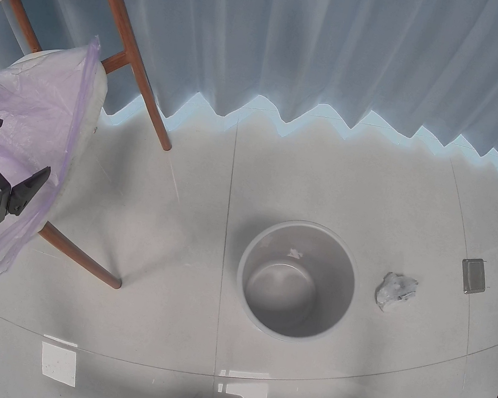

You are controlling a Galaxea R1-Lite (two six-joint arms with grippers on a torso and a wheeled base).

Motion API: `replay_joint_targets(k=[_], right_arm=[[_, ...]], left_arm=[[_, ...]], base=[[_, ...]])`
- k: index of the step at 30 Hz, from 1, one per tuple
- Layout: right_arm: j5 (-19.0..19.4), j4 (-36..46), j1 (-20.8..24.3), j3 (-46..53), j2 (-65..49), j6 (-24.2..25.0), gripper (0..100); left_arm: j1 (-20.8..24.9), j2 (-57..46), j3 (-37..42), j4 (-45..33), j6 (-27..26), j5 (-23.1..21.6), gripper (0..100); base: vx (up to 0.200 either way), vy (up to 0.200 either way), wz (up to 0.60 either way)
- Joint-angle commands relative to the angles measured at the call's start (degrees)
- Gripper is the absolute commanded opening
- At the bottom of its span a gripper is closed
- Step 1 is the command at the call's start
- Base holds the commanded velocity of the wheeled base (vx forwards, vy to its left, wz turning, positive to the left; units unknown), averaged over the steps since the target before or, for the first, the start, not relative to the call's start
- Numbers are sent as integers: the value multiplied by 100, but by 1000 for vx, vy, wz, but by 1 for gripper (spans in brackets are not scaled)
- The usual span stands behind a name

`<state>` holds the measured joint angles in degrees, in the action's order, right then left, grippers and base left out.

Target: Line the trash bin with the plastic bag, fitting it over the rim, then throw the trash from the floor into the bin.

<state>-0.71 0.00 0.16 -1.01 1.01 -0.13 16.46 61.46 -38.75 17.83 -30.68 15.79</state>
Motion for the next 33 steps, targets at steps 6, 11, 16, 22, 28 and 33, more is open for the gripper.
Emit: replay_joint_targets(k=[6,11,16,22,28,33], right_arm=[[0,0,2,101,-101,-4,0],[0,0,2,101,-101,-4,0],[0,0,2,101,-101,-4,0],[0,0,2,101,-101,-4,0],[0,0,2,101,-101,-4,0],[0,0,2,101,-101,-4,0]], left_arm=[[859,577,-80,695,-17,285,100],[1404,1271,-71,1407,-17,724,100],[1923,1878,-132,2031,-17,1146,100],[2388,2186,-115,2426,-236,2165,100],[2336,2177,-62,2620,-922,2614,100],[2336,2300,219,3015,-975,2860,100]], base=[[0,67,0],[0,0,0],[0,0,0],[0,0,0],[0,0,0],[0,0,0]])
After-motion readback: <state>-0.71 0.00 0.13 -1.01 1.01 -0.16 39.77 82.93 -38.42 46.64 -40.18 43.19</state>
